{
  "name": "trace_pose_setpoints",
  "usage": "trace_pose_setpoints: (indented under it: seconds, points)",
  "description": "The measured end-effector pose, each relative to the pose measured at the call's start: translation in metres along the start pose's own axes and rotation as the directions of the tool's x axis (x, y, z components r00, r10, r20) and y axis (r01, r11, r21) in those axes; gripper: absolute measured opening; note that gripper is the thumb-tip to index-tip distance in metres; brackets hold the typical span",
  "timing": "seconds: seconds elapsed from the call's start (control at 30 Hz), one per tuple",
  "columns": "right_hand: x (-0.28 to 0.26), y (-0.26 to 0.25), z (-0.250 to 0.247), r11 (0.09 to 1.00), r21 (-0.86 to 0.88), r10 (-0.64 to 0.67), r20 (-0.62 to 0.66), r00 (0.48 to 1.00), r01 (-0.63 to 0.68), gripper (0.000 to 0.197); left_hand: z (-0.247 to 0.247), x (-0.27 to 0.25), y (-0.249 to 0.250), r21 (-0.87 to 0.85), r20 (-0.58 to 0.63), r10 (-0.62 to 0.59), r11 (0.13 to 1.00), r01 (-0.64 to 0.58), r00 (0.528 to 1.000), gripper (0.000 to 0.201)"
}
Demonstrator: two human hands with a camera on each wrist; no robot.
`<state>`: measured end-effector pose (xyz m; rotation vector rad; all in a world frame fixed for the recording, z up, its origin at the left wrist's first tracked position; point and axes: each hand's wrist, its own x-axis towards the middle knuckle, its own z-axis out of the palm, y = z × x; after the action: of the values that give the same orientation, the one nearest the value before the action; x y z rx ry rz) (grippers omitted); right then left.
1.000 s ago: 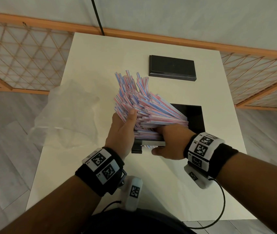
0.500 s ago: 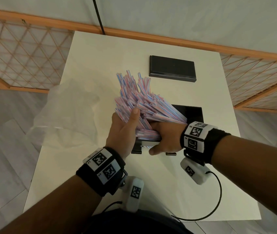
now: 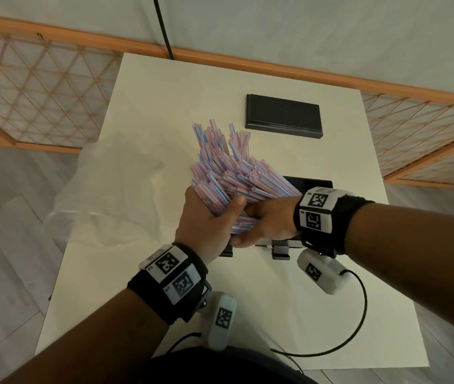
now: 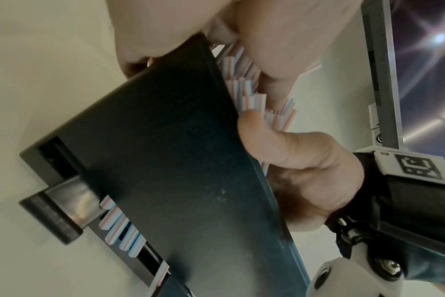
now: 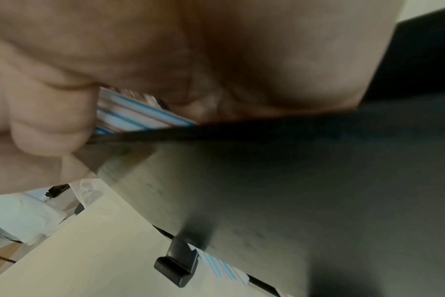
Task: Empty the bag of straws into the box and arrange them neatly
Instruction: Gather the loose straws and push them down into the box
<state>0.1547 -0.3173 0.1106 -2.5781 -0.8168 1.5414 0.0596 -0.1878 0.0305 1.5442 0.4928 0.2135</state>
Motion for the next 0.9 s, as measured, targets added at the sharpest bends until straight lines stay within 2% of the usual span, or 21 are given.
trace_pose_setpoints:
  seconds: [0.1,0.17,0.27,0.3,0.4,0.43,0.5,0.53,0.57,0.7,0.73,0.8,0.9]
  points:
    - [-0.004,0.0,0.003,0.997,0.061,-0.042,-0.032,0.999,0.044,0.073,0.0,0.003,-0.001,0.015,-0.004,0.011,1.0,-0.011,1.0,0.083]
    - [-0.004,0.001,0.006,0.991,0.075,-0.103,-0.104,0.989,0.111,0.066,0.0,0.004,-0.001,0.016,-0.003,0.024,1.0,-0.024,1.0,0.091]
    - [-0.001,-0.002,0.01,0.988,0.083,-0.115,-0.133,0.984,0.127,0.058,0.0,0.004,0.001,0.003,0.012,0.043,0.999,-0.043,0.999,0.09]
    - [0.001,-0.002,0.012,0.99,0.088,-0.102,-0.127,0.987,0.114,0.058,0.0,0.004,0.0,-0.002,0.012,0.037,0.999,-0.037,0.999,0.089]
    - [0.008,0.0,0.015,0.984,0.126,-0.104,-0.153,0.983,0.123,0.08,0.001,0.004,0.002,-0.044,-0.007,0.024,0.999,-0.024,1.0,0.085]
    - [0.008,0.0,0.015,0.983,0.121,-0.118,-0.179,0.977,0.141,0.08,0.002,0.003,0.004,-0.063,-0.011,0.019,0.998,-0.02,1.0,0.083]
    - [0.0,-0.001,0.01,0.982,0.141,-0.094,-0.229,0.969,0.129,0.064,0.003,0.002,0.009,-0.098,-0.015,0.013,0.995,-0.014,1.0,0.078]
    - [-0.006,-0.003,0.006,0.981,0.141,-0.091,-0.253,0.963,0.13,0.047,0.004,0.002,0.01,-0.111,-0.021,0.009,0.994,-0.011,1.0,0.076]
    - [-0.009,-0.004,0.004,0.981,0.13,-0.102,-0.273,0.957,0.142,0.038,0.004,0.001,0.011,-0.122,-0.032,0.004,0.993,-0.008,0.999,0.077]
    - [-0.013,-0.008,0.002,0.971,0.166,-0.109,-0.32,0.941,0.169,0.043,0.002,-0.002,0.019,-0.11,-0.043,0.043,0.993,-0.048,0.998,0.072]
    - [-0.012,-0.008,0.004,0.966,0.17,-0.127,-0.346,0.93,0.195,0.049,0.001,-0.003,0.021,-0.107,-0.04,0.051,0.993,-0.055,0.998,0.069]
    - [-0.006,-0.007,0.008,0.962,0.119,-0.182,-0.395,0.9,0.247,0.076,0.0,-0.004,0.024,-0.084,-0.039,0.049,0.995,-0.052,0.998,0.063]
    - [-0.001,-0.004,0.011,0.974,0.074,-0.175,-0.361,0.916,0.216,0.091,-0.001,-0.006,0.024,-0.027,-0.012,0.028,0.999,-0.028,1.0,0.041]
